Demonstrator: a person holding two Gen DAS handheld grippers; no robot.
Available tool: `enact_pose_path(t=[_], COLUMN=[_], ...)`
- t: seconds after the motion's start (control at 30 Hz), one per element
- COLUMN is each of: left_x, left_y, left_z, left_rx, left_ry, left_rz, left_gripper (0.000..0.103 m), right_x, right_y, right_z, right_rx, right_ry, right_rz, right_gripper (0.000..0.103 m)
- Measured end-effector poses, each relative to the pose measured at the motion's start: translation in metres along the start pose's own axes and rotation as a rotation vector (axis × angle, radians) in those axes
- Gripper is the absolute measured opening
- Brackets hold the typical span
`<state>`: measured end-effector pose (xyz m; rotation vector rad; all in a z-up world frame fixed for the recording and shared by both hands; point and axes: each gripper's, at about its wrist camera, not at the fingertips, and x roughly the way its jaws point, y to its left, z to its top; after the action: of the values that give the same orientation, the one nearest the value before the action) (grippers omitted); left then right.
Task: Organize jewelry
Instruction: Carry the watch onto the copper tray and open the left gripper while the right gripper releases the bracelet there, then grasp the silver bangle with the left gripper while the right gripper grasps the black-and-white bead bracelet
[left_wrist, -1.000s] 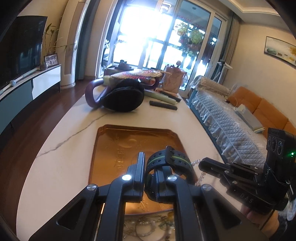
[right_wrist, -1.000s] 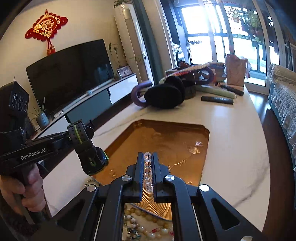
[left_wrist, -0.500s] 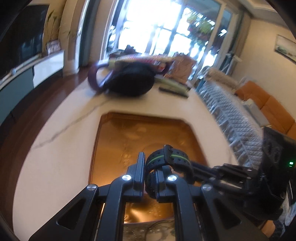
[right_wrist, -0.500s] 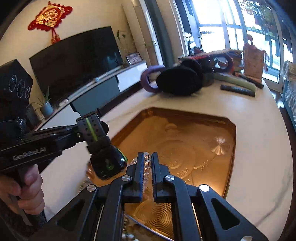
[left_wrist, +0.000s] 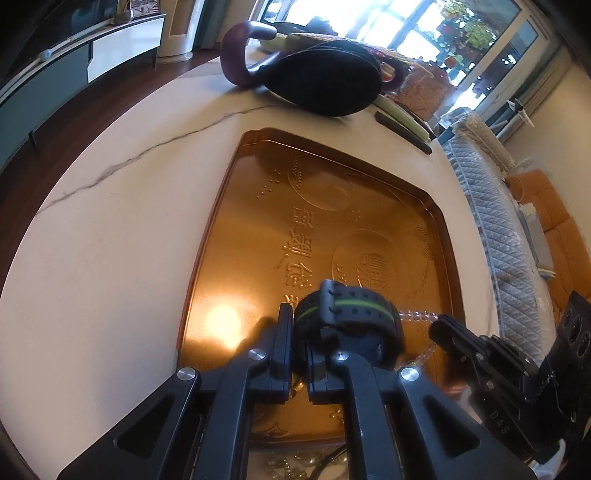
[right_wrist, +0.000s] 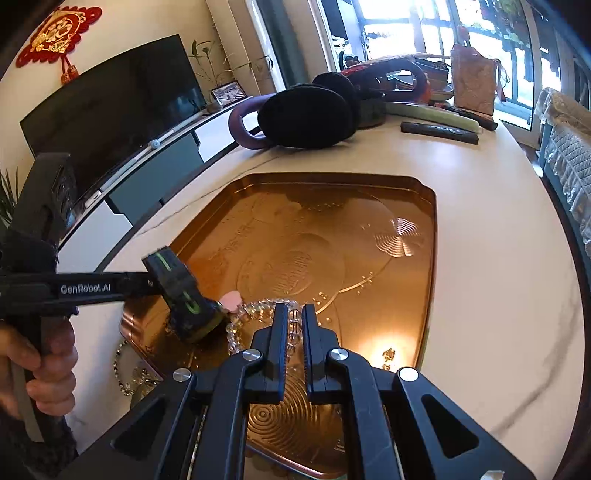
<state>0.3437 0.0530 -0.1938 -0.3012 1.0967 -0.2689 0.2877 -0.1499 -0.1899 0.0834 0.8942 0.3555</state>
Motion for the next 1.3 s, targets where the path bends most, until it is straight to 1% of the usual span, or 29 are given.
enact_pose_path(t=[0.1,0.2,0.3,0.37,0.43,0.53,0.57,0.63,0.67,0.7,0.73,0.77,0.83,0.87,0.93,1.0,1.07,1.1,1.2,1.3], left_x=[-0.001,0.003,0.007,0.009,0.010,0.005,0.002,-0.001,-0.003,-0.006,-0.007,-0.011,-0.018,-0.026,-0.040,-0.053,-0.071,-0.078,-0.093,-0.101], left_y=[-0.004,-0.003,0.005,0.014,0.017,0.019,0.017,0.018,0.019,0.021,0.022,0.022,0.019,0.016,0.009,0.002,-0.007,-0.011,-0.014,-0.014], left_z=[0.002,0.005,0.009,0.011,0.011,0.009,0.008,0.005,0.004,0.003,0.002,-0.001,-0.004,-0.008,-0.015,-0.023,-0.037,-0.043,-0.059,-0.074], left_rx=[0.022,0.019,-0.017,-0.067,-0.096,-0.120,-0.115,-0.118,-0.130,-0.149,-0.155,-0.155,-0.145,-0.127,-0.092,-0.046,0.021,0.041,0.068,0.086], left_ry=[-0.016,-0.012,0.008,0.034,0.049,0.066,0.063,0.064,0.067,0.077,0.079,0.076,0.066,0.048,0.018,-0.008,-0.038,-0.045,-0.058,-0.041], left_rz=[0.041,0.038,0.007,-0.019,-0.029,-0.008,0.001,0.009,0.004,-0.006,-0.012,-0.018,0.002,0.015,0.035,0.055,0.080,0.075,0.021,-0.007], left_gripper=[0.006,0.006,0.008,0.009,0.010,0.010,0.010,0.015,0.017,0.025,0.032,0.035,0.041,0.042,0.048,0.052,0.053,0.054,0.055,0.055], right_x=[0.001,0.001,0.003,0.002,0.001,0.000,-0.001,-0.004,-0.006,-0.009,-0.014,-0.020,-0.030,-0.038,-0.052,-0.070,-0.090,-0.099,-0.122,-0.135], right_y=[-0.001,-0.001,-0.004,-0.007,-0.009,-0.009,-0.010,-0.014,-0.015,-0.016,-0.017,-0.016,-0.013,-0.011,-0.009,-0.008,-0.008,-0.007,-0.006,-0.005], right_z=[-0.001,-0.002,-0.005,-0.007,-0.008,-0.011,-0.011,-0.013,-0.014,-0.014,-0.015,-0.015,-0.014,-0.015,-0.016,-0.018,-0.021,-0.022,-0.027,-0.037], right_rx=[-0.007,-0.015,0.003,0.020,0.035,0.037,0.044,0.070,0.080,0.089,0.097,0.098,0.081,0.065,0.048,0.038,0.039,0.036,0.014,-0.011], right_ry=[0.001,0.005,0.017,0.022,0.030,0.048,0.049,0.048,0.044,0.040,0.025,0.012,-0.006,-0.017,-0.039,-0.059,-0.081,-0.091,-0.116,-0.115], right_rz=[-0.013,-0.031,-0.030,-0.033,-0.032,-0.038,-0.040,-0.041,-0.040,-0.041,-0.024,-0.016,-0.018,-0.027,-0.030,-0.028,-0.020,-0.011,0.000,0.004], right_gripper=[0.007,0.007,0.007,0.007,0.008,0.008,0.010,0.017,0.029,0.048,0.054,0.064,0.066,0.067,0.067,0.067,0.067,0.067,0.067,0.067])
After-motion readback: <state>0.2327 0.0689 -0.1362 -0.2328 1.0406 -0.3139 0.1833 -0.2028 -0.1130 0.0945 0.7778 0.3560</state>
